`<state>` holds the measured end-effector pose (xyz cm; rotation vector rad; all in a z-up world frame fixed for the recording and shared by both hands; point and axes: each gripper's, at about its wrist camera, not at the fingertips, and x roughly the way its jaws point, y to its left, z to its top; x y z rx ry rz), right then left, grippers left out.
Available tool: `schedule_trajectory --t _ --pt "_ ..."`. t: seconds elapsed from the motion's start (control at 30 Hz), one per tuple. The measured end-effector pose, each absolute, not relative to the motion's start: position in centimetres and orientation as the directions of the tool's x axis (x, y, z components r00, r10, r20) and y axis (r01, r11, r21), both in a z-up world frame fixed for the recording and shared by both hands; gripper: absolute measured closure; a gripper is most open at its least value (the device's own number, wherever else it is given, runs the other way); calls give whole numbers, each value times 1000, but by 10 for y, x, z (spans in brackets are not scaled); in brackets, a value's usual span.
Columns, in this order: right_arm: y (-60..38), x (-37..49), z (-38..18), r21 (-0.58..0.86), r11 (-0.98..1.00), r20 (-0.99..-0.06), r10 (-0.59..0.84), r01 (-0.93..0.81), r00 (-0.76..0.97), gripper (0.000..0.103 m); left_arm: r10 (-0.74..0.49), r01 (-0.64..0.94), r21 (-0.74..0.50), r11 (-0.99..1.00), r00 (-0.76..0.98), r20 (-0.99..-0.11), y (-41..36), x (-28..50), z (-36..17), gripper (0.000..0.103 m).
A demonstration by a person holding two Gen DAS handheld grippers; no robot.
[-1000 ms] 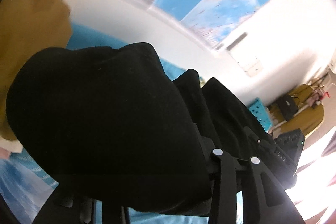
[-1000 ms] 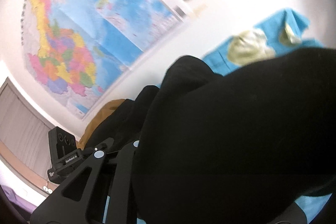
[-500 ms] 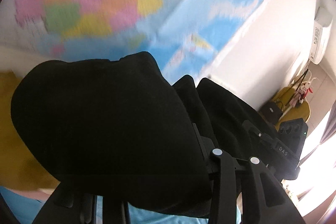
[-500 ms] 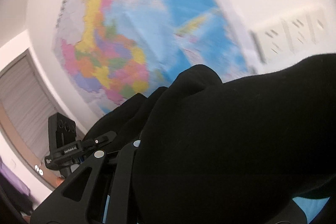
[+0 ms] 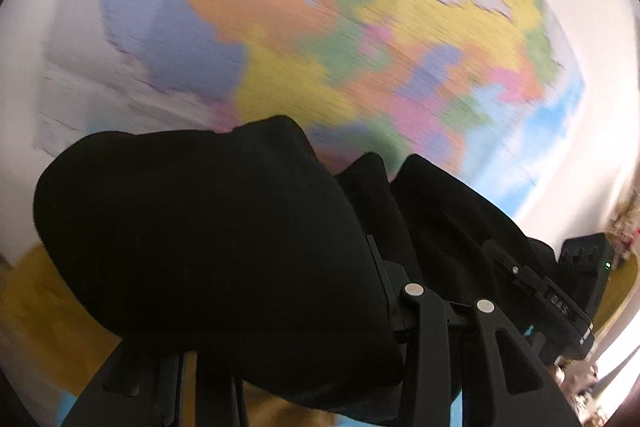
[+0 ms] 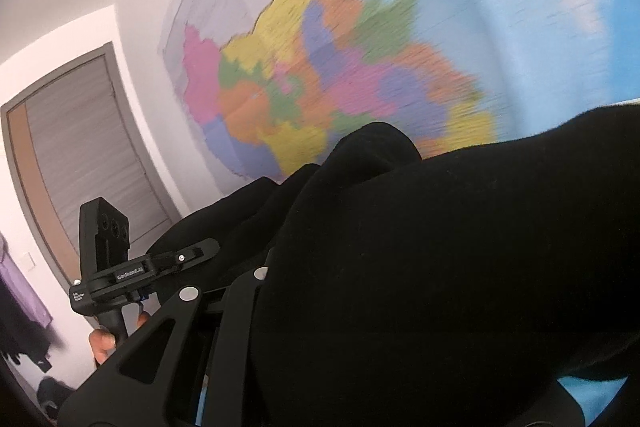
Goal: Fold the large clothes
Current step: 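Lift the folded jacket with both grippers and carry it over the clothes stack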
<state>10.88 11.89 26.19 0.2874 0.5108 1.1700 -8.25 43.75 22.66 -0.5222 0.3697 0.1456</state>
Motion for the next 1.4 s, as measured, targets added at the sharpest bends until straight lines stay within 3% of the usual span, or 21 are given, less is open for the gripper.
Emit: schedule_trajectory --t 0.2,0.3,0.43,0.53,0.6,0.67,0.87,1.17,1.23,1.27,1.3,1.37,1.4 --pt "211 98 225 468 323 -273 938 -822 213 87 164 -340 -437 833 905 -392 521 -99 195 66" --pt "258 81 175 464 308 -364 921 -831 139 87 210 -406 -443 799 880 -426 547 -107 160 66" --pt "295 54 112 453 291 -505 863 -842 27 83 209 -523 -506 687 808 -551 601 -132 77 66" --pt "295 42 92 457 280 -539 842 -844 -12 68 173 -532 -555 640 803 -570 616 -147 35 66" --pt "280 40 94 497 249 -521 852 -831 -56 41 166 -511 -577 637 822 -545 617 -155 31 65" --pt "264 39 98 537 219 -495 864 -815 -94 26 168 -508 -572 645 824 -542 615 -157 33 65" --pt "185 57 87 695 197 -405 902 -691 -150 16 141 -498 -590 636 826 -546 620 -160 34 63" --pt "164 134 50 933 151 -222 956 -325 -192 14 158 -523 -569 635 808 -567 616 -152 37 62" --pt "173 141 59 930 156 -225 958 -334 -179 16 162 -529 -564 634 804 -572 616 -153 37 62" --pt "176 141 64 925 152 -222 960 -347 -172 25 164 -530 -560 637 803 -574 615 -152 37 62" --pt "178 141 71 918 149 -218 964 -369 -152 43 165 -531 -557 639 801 -575 615 -152 37 62" --pt "180 138 91 873 146 -227 966 -466 -121 53 159 -528 -560 638 802 -576 617 -151 37 62" --pt "180 138 102 845 156 -244 964 -511 -109 65 155 -527 -564 636 803 -576 618 -151 36 61"
